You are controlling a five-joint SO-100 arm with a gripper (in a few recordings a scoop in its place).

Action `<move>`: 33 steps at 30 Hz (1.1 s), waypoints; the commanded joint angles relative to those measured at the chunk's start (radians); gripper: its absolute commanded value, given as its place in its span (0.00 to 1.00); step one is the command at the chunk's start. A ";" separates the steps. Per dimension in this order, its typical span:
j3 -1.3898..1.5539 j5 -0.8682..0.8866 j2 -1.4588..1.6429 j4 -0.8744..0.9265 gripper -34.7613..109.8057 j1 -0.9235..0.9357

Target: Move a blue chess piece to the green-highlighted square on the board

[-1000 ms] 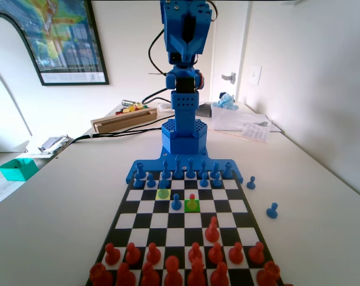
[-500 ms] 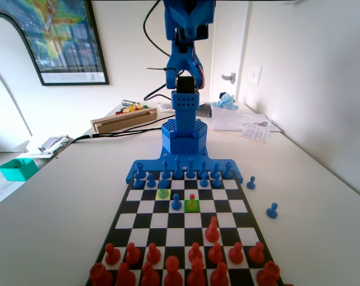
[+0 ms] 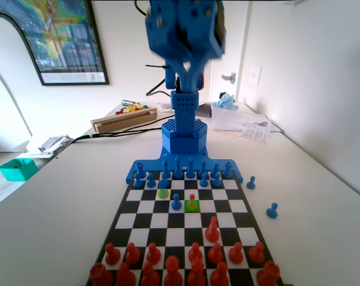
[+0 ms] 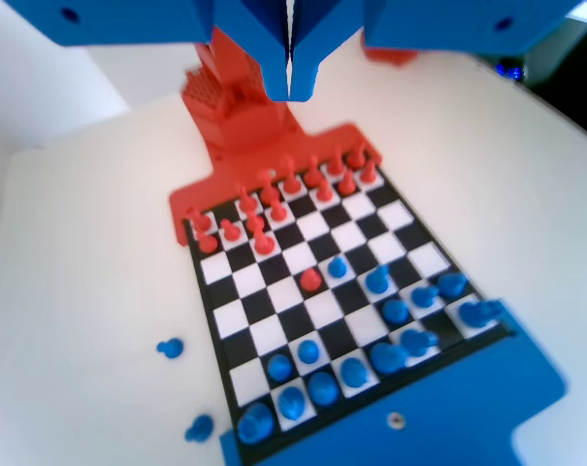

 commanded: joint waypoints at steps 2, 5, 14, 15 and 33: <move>0.048 0.100 -0.094 -0.137 0.25 0.006; 0.077 0.141 -0.167 -0.209 0.25 0.002; 0.126 0.241 -0.393 -0.390 0.26 -0.006; 0.129 0.245 -0.413 -0.405 0.27 -0.008; 0.224 0.337 -0.540 -0.518 0.31 -0.035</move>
